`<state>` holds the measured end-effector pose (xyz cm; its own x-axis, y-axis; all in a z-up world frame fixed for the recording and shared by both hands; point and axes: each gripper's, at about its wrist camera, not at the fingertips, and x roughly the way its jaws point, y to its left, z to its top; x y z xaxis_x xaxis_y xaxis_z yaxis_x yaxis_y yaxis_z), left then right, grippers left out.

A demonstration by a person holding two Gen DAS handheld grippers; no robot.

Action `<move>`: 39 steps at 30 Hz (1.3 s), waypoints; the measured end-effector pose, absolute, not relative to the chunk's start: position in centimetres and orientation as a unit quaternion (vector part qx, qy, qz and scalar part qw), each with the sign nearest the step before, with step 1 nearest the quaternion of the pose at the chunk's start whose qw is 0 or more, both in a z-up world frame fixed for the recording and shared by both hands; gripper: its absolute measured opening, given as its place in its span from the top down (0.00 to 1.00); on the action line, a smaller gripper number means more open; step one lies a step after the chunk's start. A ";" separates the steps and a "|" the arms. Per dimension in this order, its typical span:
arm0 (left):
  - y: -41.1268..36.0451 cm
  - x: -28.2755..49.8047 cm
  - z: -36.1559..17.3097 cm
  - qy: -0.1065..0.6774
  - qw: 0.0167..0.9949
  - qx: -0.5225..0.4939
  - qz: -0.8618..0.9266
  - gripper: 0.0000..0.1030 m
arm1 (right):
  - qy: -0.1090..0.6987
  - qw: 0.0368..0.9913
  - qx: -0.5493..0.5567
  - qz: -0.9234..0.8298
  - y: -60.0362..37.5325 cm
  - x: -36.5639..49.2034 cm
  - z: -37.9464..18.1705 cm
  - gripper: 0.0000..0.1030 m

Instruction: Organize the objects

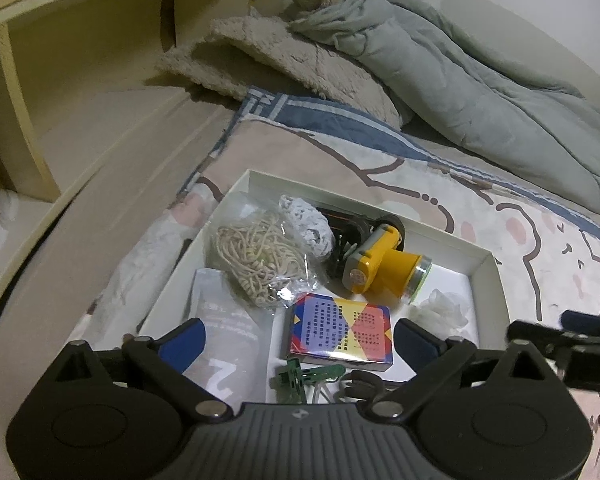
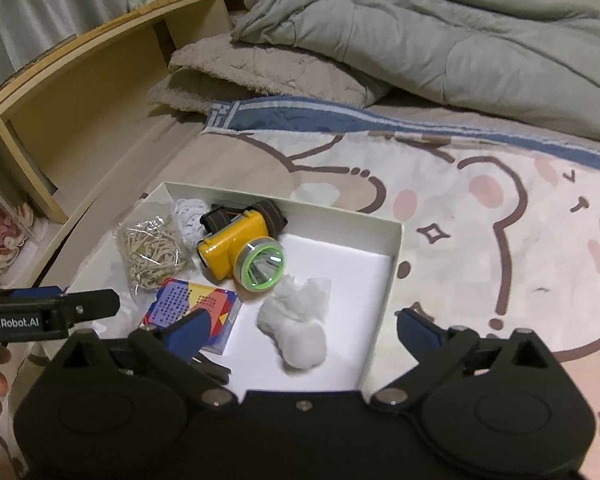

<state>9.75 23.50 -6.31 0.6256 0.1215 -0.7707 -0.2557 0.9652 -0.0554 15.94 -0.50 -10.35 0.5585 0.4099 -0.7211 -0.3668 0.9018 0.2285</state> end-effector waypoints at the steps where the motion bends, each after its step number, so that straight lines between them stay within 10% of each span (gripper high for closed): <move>1: 23.3 9.5 -6.0 0.417 0.899 -0.076 0.107 0.01 | 0.408 0.887 0.026 0.215 -0.8 15.7 -10.0 0.02; 39: 13.0 -6.2 -3.1 0.376 0.919 -0.037 0.115 0.00 | 0.367 0.893 -0.045 0.257 -11.7 3.8 -4.6 0.00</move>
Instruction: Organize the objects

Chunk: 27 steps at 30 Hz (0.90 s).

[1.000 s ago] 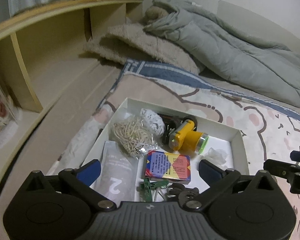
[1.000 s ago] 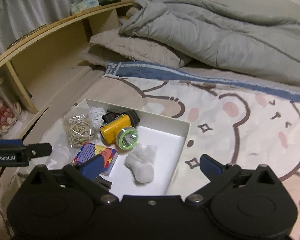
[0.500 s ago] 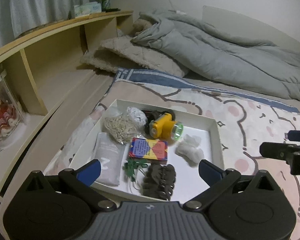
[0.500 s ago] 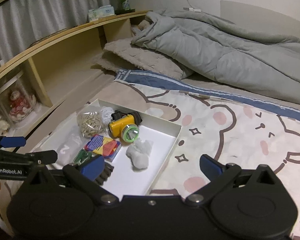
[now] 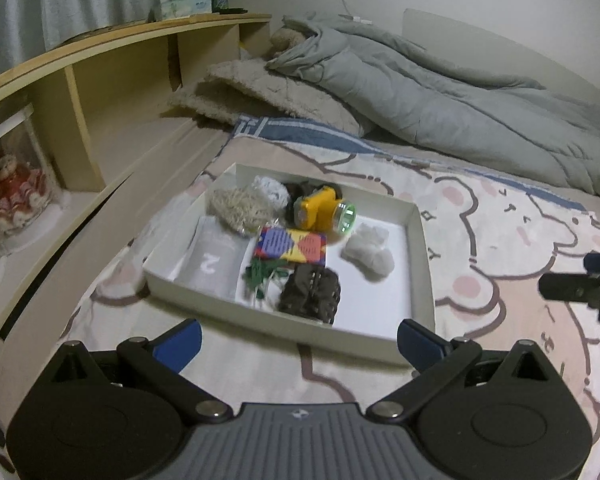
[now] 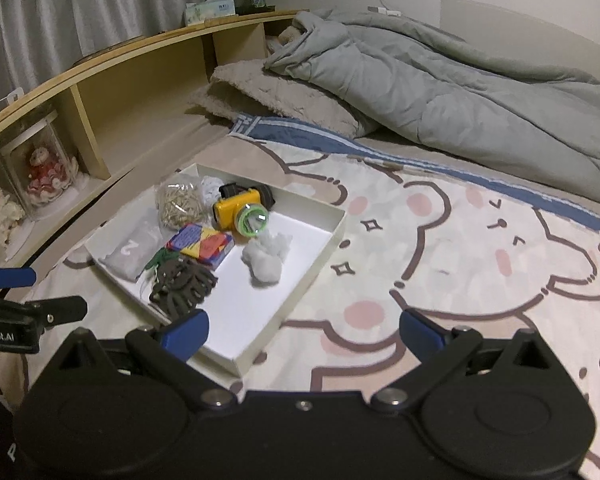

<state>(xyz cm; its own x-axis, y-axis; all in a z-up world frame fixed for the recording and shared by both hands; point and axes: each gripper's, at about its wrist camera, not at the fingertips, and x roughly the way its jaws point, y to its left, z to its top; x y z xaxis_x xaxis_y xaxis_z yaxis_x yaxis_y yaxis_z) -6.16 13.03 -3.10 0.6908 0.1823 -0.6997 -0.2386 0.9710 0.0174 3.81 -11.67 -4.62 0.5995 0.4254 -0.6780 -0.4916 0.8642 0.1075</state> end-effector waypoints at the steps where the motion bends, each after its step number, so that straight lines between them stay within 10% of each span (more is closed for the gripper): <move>1: 13.0 -6.3 -3.2 0.377 0.918 -0.035 0.115 0.00 | 0.367 0.893 -0.045 0.257 -11.9 3.5 -4.6 0.00; 27: 12.6 -8.3 -3.0 0.375 0.922 -0.028 0.096 0.00 | 0.363 0.896 -0.056 0.249 -13.0 0.3 -5.3 0.00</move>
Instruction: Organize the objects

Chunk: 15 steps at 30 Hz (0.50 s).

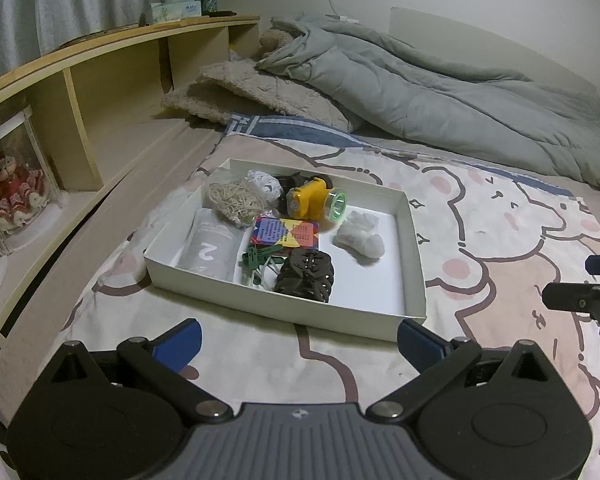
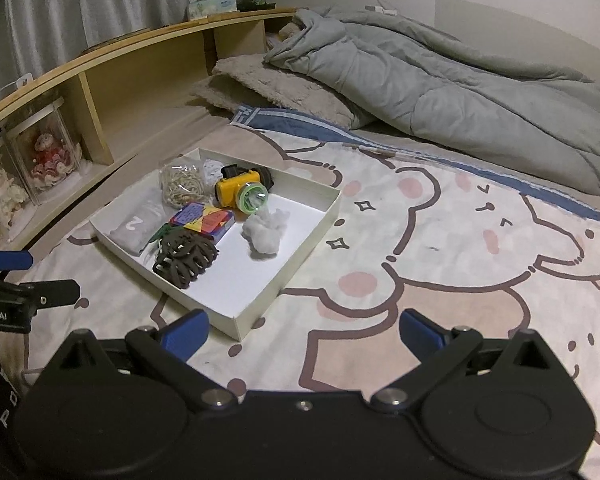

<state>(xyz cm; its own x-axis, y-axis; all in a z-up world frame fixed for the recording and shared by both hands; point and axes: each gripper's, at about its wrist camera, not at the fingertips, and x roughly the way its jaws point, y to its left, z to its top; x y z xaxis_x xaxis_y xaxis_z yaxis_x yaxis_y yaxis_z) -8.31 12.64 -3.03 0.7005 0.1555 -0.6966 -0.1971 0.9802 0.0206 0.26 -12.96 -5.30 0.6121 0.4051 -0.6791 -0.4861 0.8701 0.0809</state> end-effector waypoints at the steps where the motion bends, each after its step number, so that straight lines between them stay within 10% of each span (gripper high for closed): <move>1: 12.6 -8.3 -3.0 0.375 0.922 -0.028 0.096 0.00 | 0.364 0.896 -0.057 0.249 -12.9 0.2 -5.3 0.00; 15: 12.3 -8.2 -3.1 0.376 0.922 -0.024 0.093 0.00 | 0.366 0.894 -0.059 0.250 -13.0 0.2 -5.5 0.00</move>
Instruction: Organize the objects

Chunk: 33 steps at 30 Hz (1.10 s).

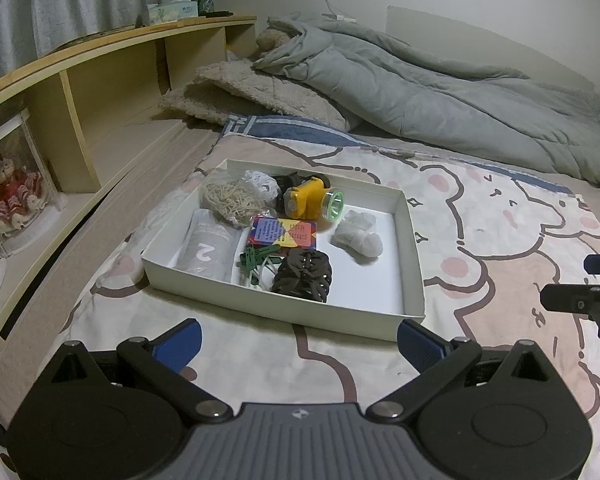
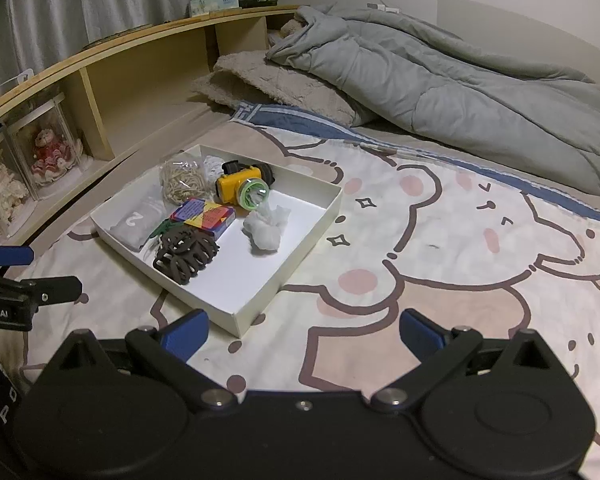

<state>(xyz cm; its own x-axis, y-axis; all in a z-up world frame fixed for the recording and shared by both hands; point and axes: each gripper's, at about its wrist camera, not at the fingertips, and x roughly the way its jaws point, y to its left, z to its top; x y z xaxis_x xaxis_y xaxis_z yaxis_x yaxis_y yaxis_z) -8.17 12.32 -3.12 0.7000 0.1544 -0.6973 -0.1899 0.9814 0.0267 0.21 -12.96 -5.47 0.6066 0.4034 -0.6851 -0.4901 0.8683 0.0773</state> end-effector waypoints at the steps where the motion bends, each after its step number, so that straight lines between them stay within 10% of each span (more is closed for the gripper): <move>1: 12.3 -8.2 -3.1 0.376 0.922 -0.024 0.093 0.00 | 0.366 0.894 -0.059 0.250 -13.0 0.2 -5.5 0.00; 33: 12.1 -8.0 -3.4 0.378 0.921 -0.024 0.089 0.00 | 0.366 0.894 -0.058 0.251 -12.6 0.0 -5.3 0.00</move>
<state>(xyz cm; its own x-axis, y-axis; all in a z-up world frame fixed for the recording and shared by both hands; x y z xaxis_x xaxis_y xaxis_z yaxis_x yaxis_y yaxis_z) -7.96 12.13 -3.37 0.6985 0.1466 -0.7004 -0.1827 0.9829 0.0236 0.00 -12.61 -5.34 0.6056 0.4069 -0.6839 -0.4919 0.8669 0.0802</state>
